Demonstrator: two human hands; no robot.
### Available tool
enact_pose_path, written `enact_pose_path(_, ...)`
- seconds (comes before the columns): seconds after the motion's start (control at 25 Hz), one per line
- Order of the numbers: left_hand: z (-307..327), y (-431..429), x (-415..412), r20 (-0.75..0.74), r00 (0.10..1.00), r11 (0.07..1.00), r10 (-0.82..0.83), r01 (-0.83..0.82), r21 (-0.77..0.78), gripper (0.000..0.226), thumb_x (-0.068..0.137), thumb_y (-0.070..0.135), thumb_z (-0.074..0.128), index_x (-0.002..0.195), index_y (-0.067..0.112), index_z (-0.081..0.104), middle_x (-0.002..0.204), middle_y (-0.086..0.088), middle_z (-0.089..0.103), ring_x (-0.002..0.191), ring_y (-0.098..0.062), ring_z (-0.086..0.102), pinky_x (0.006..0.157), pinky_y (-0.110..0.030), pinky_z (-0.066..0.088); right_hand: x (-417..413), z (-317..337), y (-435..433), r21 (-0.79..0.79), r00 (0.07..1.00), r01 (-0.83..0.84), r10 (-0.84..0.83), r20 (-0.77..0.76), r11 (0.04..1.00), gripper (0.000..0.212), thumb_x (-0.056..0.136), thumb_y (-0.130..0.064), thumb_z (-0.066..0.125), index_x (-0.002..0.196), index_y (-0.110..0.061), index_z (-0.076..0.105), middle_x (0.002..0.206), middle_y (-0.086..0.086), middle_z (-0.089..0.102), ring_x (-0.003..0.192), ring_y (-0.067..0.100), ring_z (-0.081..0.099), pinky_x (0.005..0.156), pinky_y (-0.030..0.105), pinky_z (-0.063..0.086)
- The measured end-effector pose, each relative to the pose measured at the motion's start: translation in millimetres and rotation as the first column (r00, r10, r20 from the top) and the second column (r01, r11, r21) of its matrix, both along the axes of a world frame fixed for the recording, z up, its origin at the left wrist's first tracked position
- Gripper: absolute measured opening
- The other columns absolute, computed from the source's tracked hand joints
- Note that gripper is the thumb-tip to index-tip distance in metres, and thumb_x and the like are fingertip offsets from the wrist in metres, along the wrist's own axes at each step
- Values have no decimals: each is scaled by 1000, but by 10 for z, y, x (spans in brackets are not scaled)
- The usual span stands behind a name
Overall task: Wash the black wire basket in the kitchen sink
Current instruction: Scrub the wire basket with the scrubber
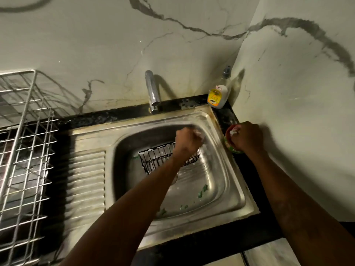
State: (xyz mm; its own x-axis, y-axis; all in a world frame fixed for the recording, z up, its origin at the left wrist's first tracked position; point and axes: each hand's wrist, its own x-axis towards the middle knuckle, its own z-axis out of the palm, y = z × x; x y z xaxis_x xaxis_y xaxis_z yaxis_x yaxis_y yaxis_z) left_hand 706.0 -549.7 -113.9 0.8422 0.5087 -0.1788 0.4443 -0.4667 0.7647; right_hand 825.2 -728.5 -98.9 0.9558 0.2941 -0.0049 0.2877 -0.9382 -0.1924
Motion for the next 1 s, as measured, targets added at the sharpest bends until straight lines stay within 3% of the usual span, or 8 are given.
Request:
enact_pose_path(0.12,-71,505,-442,21,997,995,72,-74,73,11,94,13,64,100,14,74,95,0,74,78,-9,70,74,-22,59,-313,44,336,376,995,-32,-7,101,926,20,81,-19,67,98,-17,78,93,11,76,89,36,70,78,39,57)
enact_pose_path(0.2,-156,847,-734,-24,990,974,136,-129,187,14,97,13,60,95,16,74,90,0,73,68,-4,63,66,-19,55,-560,-56,705,497,988,-152,140,62,854,20,80,-11,69,97,-12,79,91,12,78,85,31,73,76,39,58)
enact_pose_path(0.32,-326,1290,-1090,-159,974,961,161,-117,252,17,93,14,59,94,16,76,95,-4,75,81,-18,70,72,-23,52,-813,-377,1174,445,950,-262,311,-37,856,23,79,-4,66,97,-9,79,88,13,77,80,23,71,70,30,53)
enact_pose_path(0.48,-466,1500,-1324,-350,936,959,-42,137,249,23,97,18,56,106,15,77,109,-12,75,107,-33,67,93,-35,48,-1089,-690,1599,316,907,-349,403,-123,882,20,84,0,62,98,-3,76,88,21,69,81,34,66,73,36,53)
enact_pose_path(0.56,-554,1555,-1321,-324,942,950,-88,177,258,22,97,19,57,103,17,78,107,-11,75,106,-33,67,92,-34,47,-1216,-790,1776,240,883,-425,458,-104,873,16,91,-4,58,94,-3,74,90,18,65,84,32,63,72,31,46)
enact_pose_path(0.72,-638,1688,-1298,-293,946,947,-137,212,241,18,93,17,62,96,16,80,99,-8,77,99,-29,69,81,-30,44,-1591,-850,2171,284,837,-490,536,-113,824,24,100,-18,50,85,-9,66,86,7,58,75,18,54,64,30,33)
enact_pose_path(0.88,-741,1840,-1330,-228,959,954,-169,217,207,16,90,11,67,96,14,81,100,-7,78,101,-25,70,86,-29,45,-1720,-884,2336,214,765,-602,633,-123,769,18,96,-9,52,100,-8,69,101,14,60,89,26,57,75,32,47)
enact_pose_path(1.0,-776,1863,-1299,-185,972,975,-144,171,141,14,94,21,69,94,14,81,101,-3,78,105,-17,68,94,-23,44,-1283,-853,1967,183,911,-399,412,-38,899,18,99,-6,51,103,-8,69,104,11,62,83,14,51,61,13,35)
